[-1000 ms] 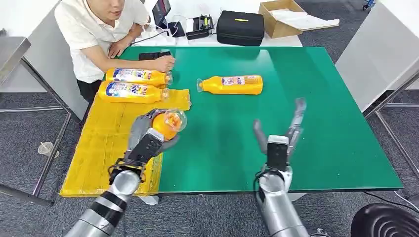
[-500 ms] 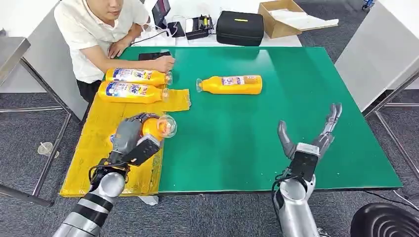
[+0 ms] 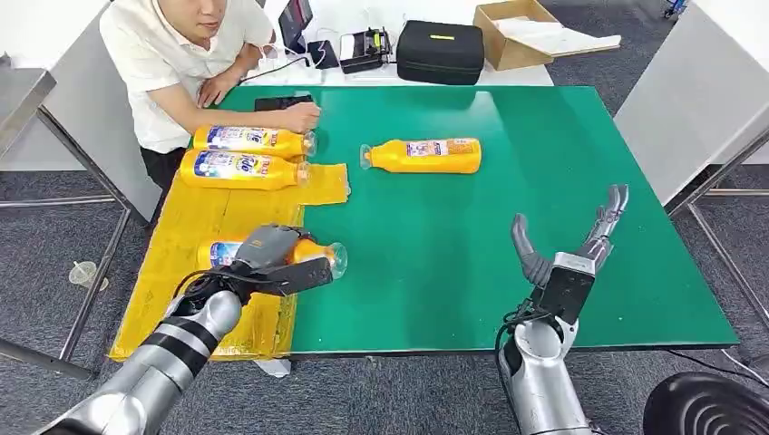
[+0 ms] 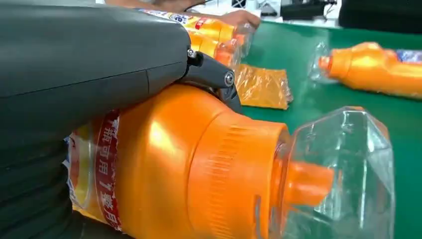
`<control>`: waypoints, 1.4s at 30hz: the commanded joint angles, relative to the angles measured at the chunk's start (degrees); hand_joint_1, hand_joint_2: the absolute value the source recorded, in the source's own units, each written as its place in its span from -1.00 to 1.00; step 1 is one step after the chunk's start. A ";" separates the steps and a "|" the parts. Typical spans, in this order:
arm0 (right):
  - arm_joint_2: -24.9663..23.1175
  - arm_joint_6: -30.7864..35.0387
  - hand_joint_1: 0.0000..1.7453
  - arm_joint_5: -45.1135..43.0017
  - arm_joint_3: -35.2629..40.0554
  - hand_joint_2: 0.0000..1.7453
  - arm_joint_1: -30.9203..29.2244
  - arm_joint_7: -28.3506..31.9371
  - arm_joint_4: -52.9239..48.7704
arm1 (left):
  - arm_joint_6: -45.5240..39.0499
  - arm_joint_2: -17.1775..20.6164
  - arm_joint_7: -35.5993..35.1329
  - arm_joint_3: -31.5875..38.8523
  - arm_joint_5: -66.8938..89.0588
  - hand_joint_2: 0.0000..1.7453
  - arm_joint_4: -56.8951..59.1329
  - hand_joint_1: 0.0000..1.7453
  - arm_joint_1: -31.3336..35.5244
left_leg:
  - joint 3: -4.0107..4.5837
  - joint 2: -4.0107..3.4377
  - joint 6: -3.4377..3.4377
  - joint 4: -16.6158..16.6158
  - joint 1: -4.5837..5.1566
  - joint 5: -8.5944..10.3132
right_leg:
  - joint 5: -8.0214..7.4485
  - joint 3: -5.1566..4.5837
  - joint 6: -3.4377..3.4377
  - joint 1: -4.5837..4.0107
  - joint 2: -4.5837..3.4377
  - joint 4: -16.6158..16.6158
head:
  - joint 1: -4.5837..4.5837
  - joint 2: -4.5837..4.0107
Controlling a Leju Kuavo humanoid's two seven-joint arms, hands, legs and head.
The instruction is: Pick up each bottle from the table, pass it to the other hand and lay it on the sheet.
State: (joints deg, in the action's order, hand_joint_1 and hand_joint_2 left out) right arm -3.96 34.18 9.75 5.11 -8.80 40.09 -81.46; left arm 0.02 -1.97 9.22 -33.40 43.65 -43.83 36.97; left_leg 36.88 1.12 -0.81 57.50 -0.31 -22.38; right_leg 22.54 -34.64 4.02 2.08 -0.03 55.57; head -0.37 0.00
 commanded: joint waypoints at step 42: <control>-1.13 -5.25 -1.00 -3.04 -3.26 1.00 -4.08 -0.09 11.57 | -4.14 -3.83 -0.32 -3.67 -0.18 1.00 17.57 -1.00 11.06 | -0.15 -0.03 0.04 0.08 -0.10 -0.10 | 0.09 0.21 -0.22 -0.13 0.03 0.00 | 0.00 0.00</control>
State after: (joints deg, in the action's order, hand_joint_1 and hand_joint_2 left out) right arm -5.75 26.80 5.22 2.41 -12.75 40.09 -70.53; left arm 4.51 -5.31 5.13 -36.52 43.34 -22.18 46.97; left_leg 36.86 1.16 -0.79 57.50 -0.32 -22.36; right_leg 22.55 -34.61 4.02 2.08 -0.02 55.58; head -0.37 0.00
